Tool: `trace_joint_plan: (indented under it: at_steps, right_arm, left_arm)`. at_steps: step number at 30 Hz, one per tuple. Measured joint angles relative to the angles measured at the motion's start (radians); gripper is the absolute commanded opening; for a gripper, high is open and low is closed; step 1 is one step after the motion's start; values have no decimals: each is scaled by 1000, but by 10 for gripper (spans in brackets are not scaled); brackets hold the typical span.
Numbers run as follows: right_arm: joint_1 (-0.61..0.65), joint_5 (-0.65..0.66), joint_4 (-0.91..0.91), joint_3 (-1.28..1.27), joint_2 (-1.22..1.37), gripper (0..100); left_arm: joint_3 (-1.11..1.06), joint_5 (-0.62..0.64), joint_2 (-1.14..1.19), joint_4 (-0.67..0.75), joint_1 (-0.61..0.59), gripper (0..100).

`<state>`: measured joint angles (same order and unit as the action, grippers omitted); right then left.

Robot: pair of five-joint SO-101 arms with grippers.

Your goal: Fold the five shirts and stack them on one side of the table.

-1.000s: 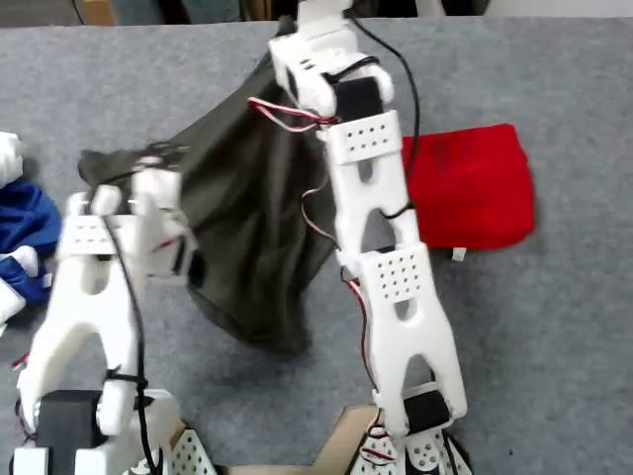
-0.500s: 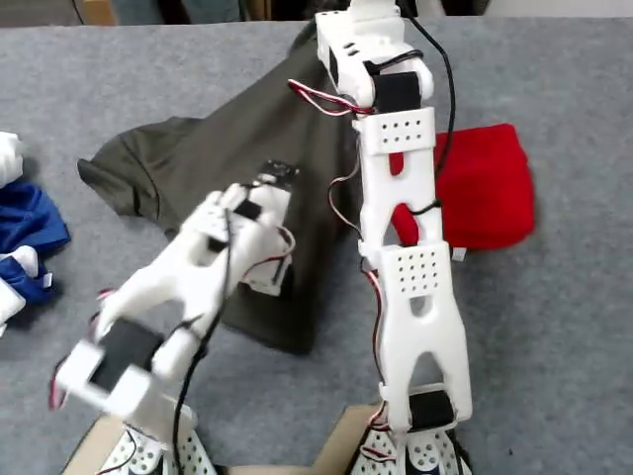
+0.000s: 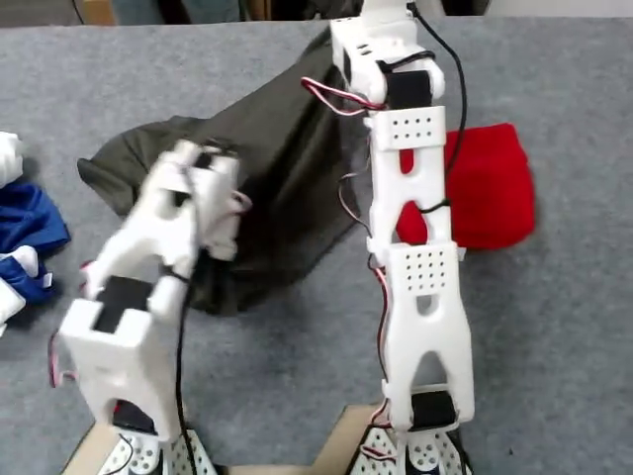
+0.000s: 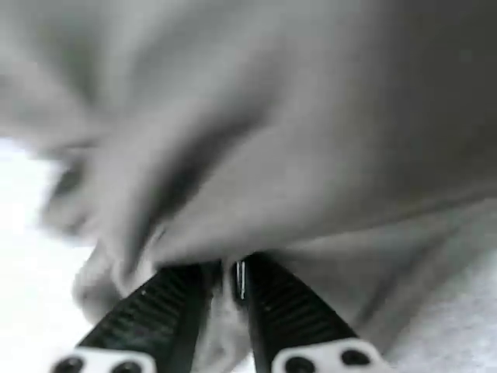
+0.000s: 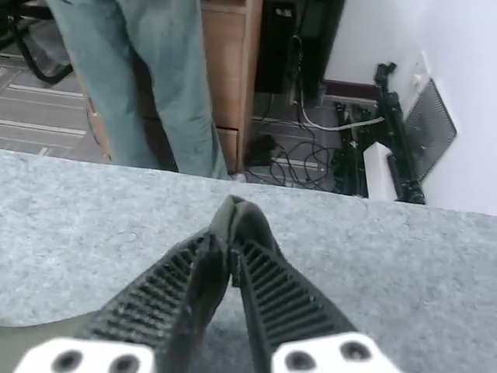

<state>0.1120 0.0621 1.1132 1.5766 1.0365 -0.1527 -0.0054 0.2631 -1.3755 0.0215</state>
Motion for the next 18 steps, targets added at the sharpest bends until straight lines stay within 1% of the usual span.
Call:
trace_joint_plan:
  at_steps: [4, 6, 11, 18]
  right_arm:
    - [-26, 5, 26, 0, 0, 13]
    - [-35, 25, 60, 0, 0, 13]
    - [-52, 37, 97, 0, 0, 13]
    - [-54, 49, 97, 0, 0, 13]
  left_arm:
    - [40, -147, -98, -21, -152, 29]
    - [69, -183, -118, -23, -212, 29]
    - [186, -206, -118, -26, -328, 29]
    - [414, -209, -17, -32, -450, 29]
